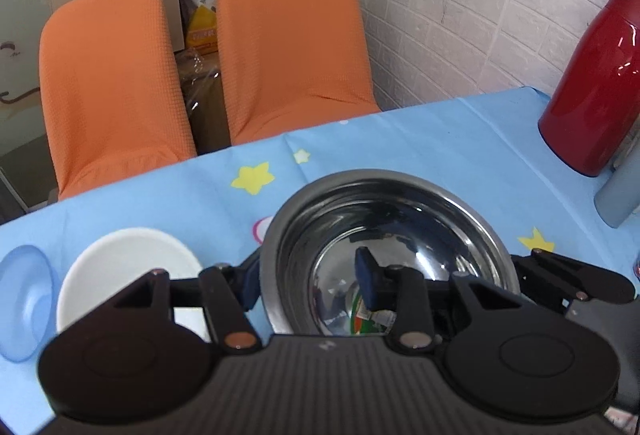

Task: Organize plates and bowls
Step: 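Carry the steel bowl beside the plate stack and open the right gripper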

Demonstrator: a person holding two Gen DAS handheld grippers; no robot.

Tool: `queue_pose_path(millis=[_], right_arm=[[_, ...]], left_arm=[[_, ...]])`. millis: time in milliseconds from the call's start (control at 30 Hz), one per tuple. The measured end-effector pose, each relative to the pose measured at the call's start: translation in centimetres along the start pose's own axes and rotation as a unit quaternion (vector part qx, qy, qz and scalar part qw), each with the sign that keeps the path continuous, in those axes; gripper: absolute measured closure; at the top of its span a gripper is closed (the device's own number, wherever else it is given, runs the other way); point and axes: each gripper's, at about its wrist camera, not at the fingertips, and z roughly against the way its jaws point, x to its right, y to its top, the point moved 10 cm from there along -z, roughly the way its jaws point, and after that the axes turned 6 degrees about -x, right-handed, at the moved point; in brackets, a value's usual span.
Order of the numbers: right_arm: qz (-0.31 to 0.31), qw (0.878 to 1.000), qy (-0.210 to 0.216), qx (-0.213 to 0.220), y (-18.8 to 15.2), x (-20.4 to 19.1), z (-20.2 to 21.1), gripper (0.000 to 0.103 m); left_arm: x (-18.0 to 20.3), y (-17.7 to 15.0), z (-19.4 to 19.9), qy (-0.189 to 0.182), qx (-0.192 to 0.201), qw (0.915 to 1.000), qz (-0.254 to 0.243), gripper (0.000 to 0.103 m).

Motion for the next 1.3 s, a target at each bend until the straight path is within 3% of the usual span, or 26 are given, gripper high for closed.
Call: queue_pose_path(millis=[133, 333, 633, 1033, 1300], right_arm=[[0.003, 0.999, 0.034, -0.011, -1.3, -2.2, 2.2, 0.022], [0.042, 0.999, 0.029, -0.017, -5.8, -5.5, 7.0, 0.017], [0.058, 0.998, 0.036, -0.017, -13.4, -9.3, 13.1, 0.006], [0.056, 0.997, 0.031, -0.038, -17.5, -10.6, 13.8, 0.004], [0.062, 0.997, 0.024, -0.034, -17.3, -10.5, 13.4, 0.004]], left_arm=[[-0.5, -3.0, 2.9, 0.010, 0.000, 0.9999, 0.004, 0.070], [-0.1, -9.7, 7.2, -0.015, -0.006, 0.9989, 0.045, 0.070], [1.3, -18.6, 12.7, -0.009, -0.004, 0.9992, 0.039, 0.068], [1.5, -22.8, 12.4, -0.013, -0.016, 0.9984, 0.053, 0.068], [1.2, -22.1, 11.4, -0.029, -0.018, 0.9969, 0.071, 0.068]])
